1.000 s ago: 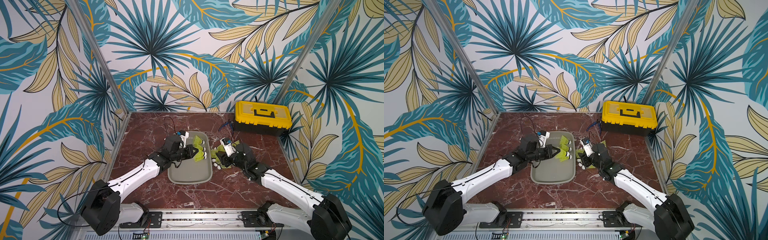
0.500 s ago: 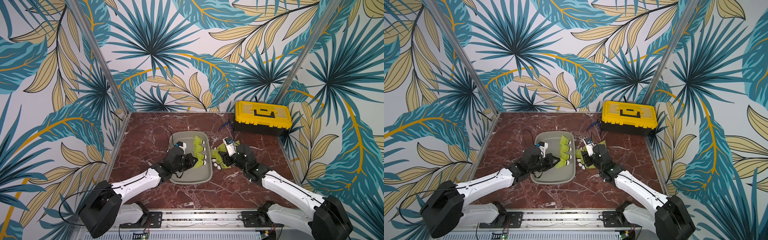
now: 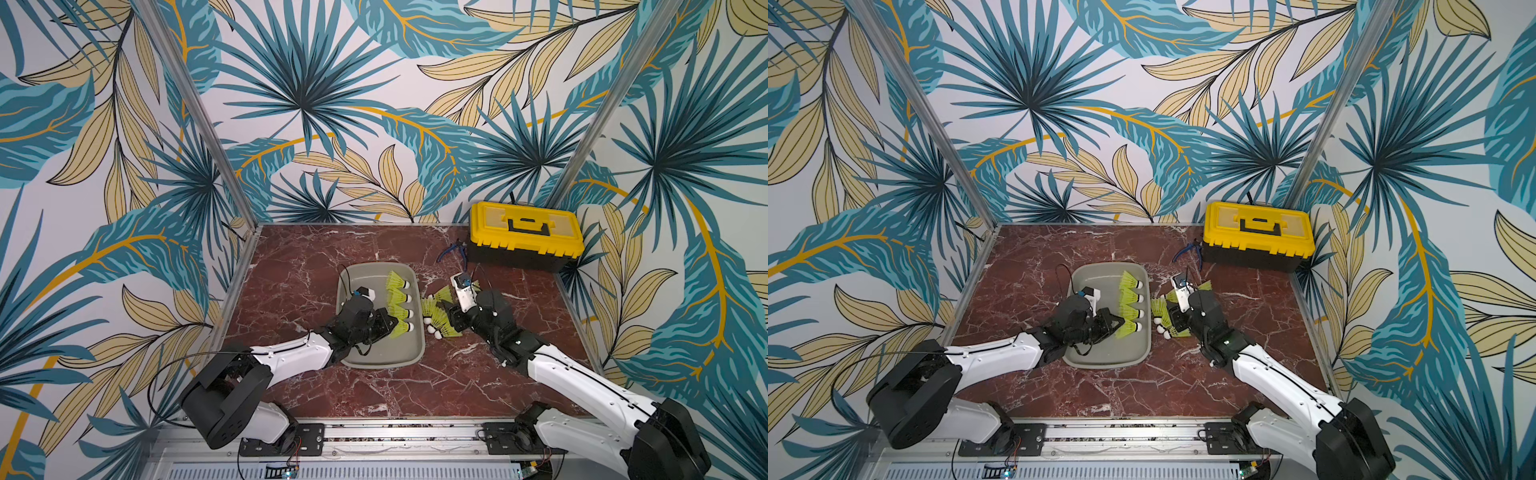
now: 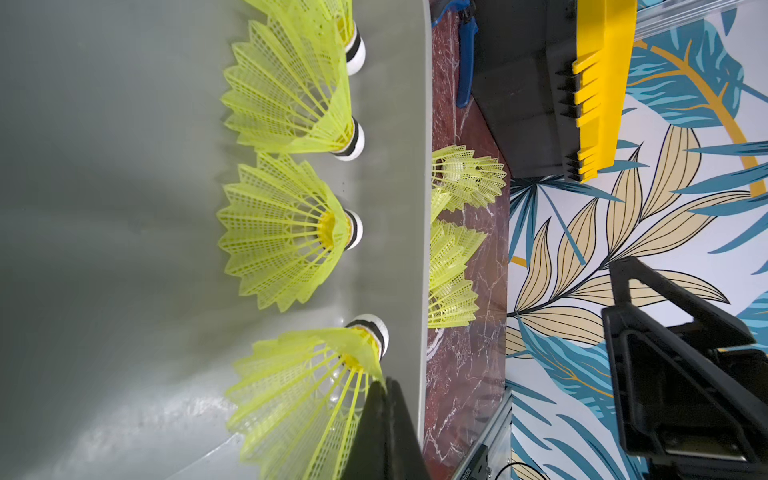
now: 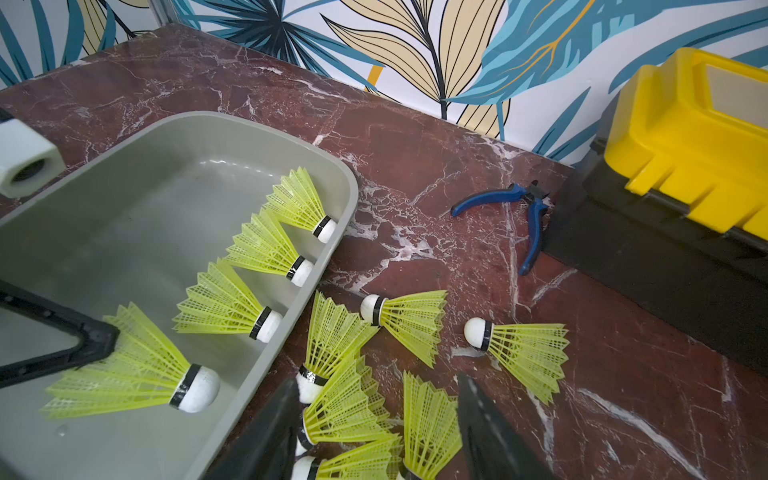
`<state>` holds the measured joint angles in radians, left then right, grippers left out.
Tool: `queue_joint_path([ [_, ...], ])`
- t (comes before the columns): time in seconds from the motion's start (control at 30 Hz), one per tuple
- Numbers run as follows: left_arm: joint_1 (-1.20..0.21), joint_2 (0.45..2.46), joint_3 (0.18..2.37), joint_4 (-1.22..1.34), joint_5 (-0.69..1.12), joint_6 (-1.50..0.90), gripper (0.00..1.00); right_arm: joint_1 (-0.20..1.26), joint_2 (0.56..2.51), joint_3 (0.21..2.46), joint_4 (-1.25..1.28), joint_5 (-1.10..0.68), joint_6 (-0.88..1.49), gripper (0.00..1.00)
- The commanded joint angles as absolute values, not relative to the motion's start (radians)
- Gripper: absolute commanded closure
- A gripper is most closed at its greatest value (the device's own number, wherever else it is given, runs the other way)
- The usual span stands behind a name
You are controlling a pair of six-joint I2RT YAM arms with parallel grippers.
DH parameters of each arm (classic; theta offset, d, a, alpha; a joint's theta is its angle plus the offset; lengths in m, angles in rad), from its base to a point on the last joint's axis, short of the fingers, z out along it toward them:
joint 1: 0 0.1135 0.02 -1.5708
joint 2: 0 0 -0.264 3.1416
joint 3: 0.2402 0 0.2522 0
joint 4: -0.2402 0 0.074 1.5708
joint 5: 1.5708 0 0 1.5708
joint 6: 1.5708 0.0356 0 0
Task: Put the shuttlecocks into the storage box
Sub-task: Place the shuttlecock in the storage box.
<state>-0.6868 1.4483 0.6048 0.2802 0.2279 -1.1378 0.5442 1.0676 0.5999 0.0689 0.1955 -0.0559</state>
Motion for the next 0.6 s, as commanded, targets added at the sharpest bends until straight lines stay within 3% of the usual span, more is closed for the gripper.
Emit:
queue_joint_path([
  [0.0,-0.69,1.47,0.586,0.33,0.228,-1.137,1.0,0.545,1.052,0.577,0.043,0.222,-0.045,0.39],
  [0.57,-0.688,1.541,0.589,0.358,0.216,-1.123,1.0,0.545,1.062,0.577,0.041,0.232,-0.055,0.39],
])
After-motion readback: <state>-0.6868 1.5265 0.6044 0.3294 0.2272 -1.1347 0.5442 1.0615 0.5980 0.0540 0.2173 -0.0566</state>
